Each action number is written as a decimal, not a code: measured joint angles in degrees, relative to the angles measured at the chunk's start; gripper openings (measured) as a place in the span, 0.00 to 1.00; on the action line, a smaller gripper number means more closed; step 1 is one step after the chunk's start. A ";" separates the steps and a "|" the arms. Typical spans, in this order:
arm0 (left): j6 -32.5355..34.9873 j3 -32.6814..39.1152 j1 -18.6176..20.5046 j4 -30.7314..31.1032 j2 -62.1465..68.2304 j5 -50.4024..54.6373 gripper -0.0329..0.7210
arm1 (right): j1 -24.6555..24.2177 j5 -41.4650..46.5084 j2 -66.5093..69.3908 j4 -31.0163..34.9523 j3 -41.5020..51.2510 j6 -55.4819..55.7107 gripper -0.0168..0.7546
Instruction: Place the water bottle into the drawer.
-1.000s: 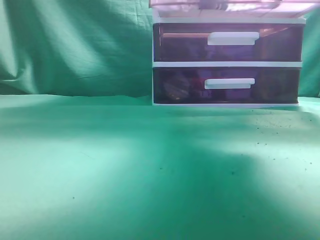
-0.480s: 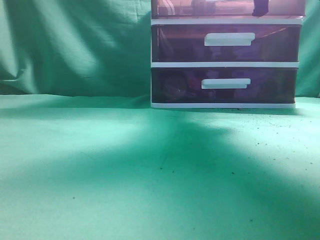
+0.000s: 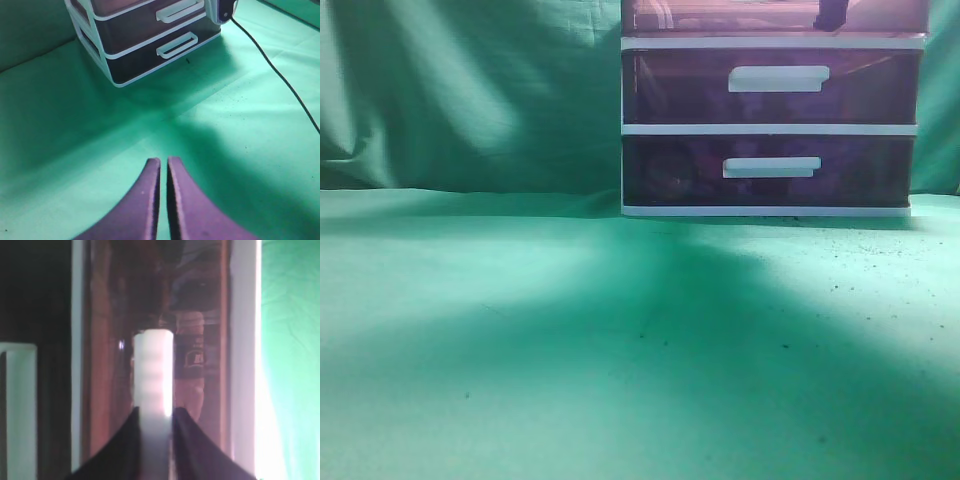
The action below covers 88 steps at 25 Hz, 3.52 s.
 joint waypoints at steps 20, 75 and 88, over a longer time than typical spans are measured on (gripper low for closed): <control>0.00 0.00 0.00 0.11 0.00 0.00 0.04 | 0.58 -0.58 -1.16 -5.23 4.17 3.72 0.58; 3.70 59.83 0.00 -7.24 -58.42 -19.91 0.04 | 30.62 38.97 -66.97 73.51 45.49 10.47 0.02; 3.70 65.50 0.00 -7.24 -58.42 -22.95 0.04 | 30.62 39.50 -65.98 76.82 51.03 9.13 0.02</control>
